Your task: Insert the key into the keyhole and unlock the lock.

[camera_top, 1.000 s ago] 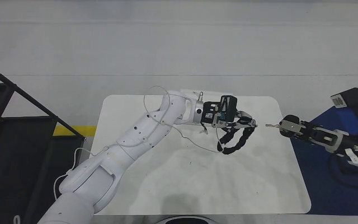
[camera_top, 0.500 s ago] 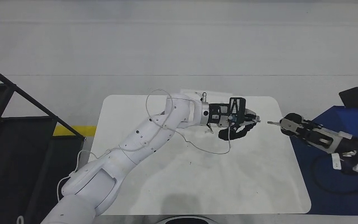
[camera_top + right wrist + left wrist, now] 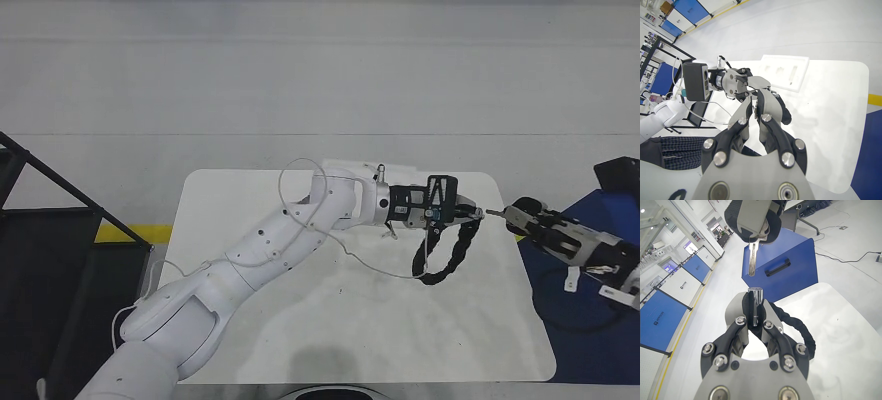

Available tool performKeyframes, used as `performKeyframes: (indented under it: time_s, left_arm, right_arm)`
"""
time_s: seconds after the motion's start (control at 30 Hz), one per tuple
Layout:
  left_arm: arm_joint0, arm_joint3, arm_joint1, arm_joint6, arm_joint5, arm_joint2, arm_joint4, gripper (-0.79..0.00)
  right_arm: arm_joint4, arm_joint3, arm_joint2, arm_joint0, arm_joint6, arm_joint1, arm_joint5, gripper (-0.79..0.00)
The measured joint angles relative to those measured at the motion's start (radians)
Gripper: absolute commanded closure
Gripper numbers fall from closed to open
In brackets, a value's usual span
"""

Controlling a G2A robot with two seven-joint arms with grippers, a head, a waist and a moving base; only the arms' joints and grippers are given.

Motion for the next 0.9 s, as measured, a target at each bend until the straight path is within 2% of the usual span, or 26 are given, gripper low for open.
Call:
performKeyframes:
  time_s: [0.3, 0.9]
  left_arm:
    - [0.005, 0.010, -0.008, 0.012, 0.020, -0.009, 0.011, 0.000]
    - [0.008, 0.029, -0.027, 0.024, 0.010, -0.013, 0.018, 0.000]
  right_arm:
    - [0.006, 0.007, -0.022, 0.010, 0.007, 0.008, 0.047, 0.000]
    - [-0.021, 0.021, -0.045, 0.026, 0.002, 0.025, 0.045, 0.000]
